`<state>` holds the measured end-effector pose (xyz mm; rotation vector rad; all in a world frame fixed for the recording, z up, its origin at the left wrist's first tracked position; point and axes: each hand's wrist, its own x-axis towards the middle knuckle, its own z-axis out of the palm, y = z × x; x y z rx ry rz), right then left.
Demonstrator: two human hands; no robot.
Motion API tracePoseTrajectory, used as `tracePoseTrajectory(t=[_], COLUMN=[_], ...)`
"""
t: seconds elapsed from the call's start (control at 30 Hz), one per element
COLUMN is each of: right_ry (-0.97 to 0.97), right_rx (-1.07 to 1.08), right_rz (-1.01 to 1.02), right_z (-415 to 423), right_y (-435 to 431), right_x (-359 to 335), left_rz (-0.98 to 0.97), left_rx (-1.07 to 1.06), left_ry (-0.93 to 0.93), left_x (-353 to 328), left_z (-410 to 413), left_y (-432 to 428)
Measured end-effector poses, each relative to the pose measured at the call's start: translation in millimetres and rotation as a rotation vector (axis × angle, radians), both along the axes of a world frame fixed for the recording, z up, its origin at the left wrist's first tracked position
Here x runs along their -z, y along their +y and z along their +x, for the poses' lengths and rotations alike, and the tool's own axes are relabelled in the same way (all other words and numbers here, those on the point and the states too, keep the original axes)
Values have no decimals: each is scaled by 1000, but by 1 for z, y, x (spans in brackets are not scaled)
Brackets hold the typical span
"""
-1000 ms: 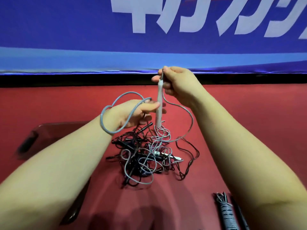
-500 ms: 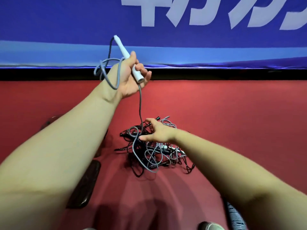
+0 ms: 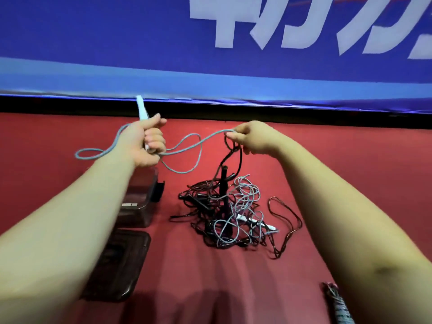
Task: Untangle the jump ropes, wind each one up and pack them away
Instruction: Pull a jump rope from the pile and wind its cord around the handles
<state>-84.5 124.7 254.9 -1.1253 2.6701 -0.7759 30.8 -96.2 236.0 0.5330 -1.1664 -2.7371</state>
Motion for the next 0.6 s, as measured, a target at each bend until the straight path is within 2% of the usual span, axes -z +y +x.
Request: tracePoseTrajectory(t=[0.03,0.1,0.17,0.23,0.33,0.47,0.53,0.6], right_ry=[-90,-300,-349,-285,-173,61,193,275], right_rx=[-3,-37,-114,-192,-275,-230,-224,-190], right_rz=[-69,-338,-474,-485,-421,-384,-327,-298], right_z=[5,12,16,17,20,14,10,9], right_y=[2,3,5,9,14,17,20,24], right_x=[4,11,5,-8,-15,-13,-12,-10], left_rz=[-19,-109,-258,-361,-482,-670,-682,-593], left_rx=[28,78,132,212,304,349,384,385], left_ry=[-22,-74,-161,-208,-159,-112,-105,-92], left_x=[5,8,10,13,13,8,7,7], left_z=[0,-5,-10,-13,-16,-19,-18,-18], left_y=[5,18,33,45,59,79,87,92])
